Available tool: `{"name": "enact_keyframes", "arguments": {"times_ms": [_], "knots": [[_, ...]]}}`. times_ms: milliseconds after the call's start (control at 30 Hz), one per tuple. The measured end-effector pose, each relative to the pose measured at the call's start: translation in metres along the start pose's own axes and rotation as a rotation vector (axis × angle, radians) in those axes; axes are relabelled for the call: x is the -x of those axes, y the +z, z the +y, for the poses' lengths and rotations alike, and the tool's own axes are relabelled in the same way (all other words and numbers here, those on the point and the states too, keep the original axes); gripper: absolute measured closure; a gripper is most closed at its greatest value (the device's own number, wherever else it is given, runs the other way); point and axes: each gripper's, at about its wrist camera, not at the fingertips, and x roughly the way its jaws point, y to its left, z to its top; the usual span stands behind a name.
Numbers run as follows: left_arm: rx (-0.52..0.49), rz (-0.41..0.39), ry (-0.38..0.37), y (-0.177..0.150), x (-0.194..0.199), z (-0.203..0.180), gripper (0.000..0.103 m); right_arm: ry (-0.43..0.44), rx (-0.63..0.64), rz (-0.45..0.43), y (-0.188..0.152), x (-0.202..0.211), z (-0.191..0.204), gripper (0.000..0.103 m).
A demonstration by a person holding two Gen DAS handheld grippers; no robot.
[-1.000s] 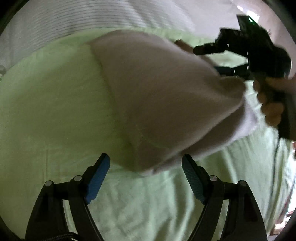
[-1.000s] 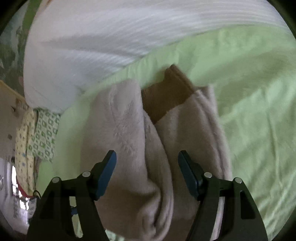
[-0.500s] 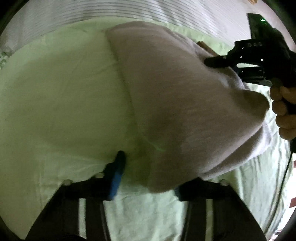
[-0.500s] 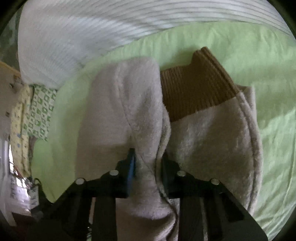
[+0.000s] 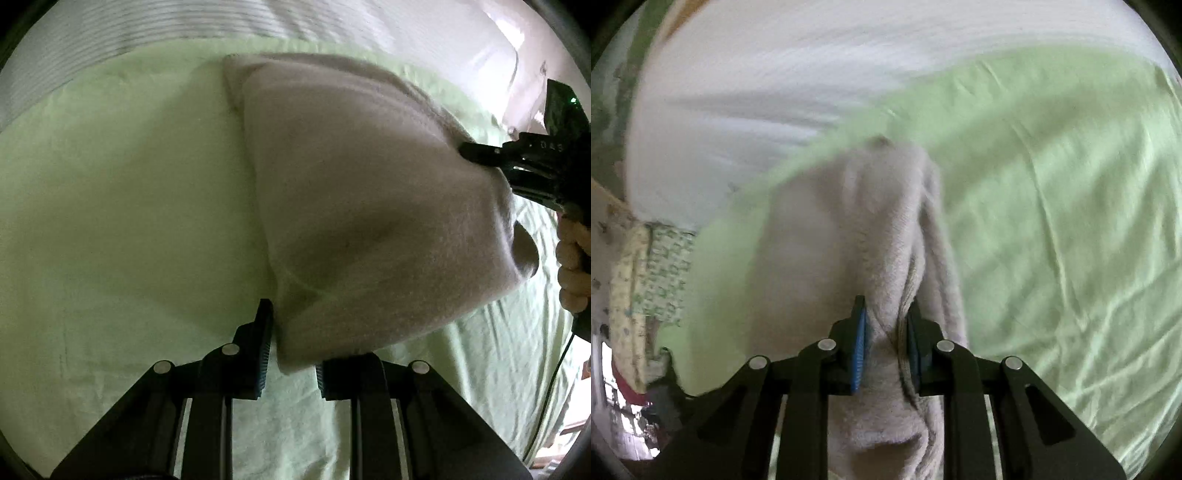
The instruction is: Fold small clothes
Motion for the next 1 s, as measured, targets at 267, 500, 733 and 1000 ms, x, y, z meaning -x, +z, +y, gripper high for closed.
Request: {"name": "enact_keyframes", "arguments": {"times_ms": [267,500,733,1000], "knots": [[-0.02,0.011,0.008,0.004,-0.006,-0.017,0.083,-0.039,0.085,-0.082,0.014,0.008,0.023,0.083],[-0.029,0.039,-0.001,0.041,-0.031,-0.025,0.077,-0.057,0.046,-0.031,0.011,-0.002,0.003,0.069],[-0.016,0.039,-0.055,0.036,-0.007,-0.01,0.072,-0.023,-0.032,-0.111,-0.02,0.044,-0.001,0.061],[0.186,0.018,-0.204,0.058,0.013,0.019,0.05,-0.033,-0.102,-0.121,-0.068,0.056,-0.006,0.052]]}}
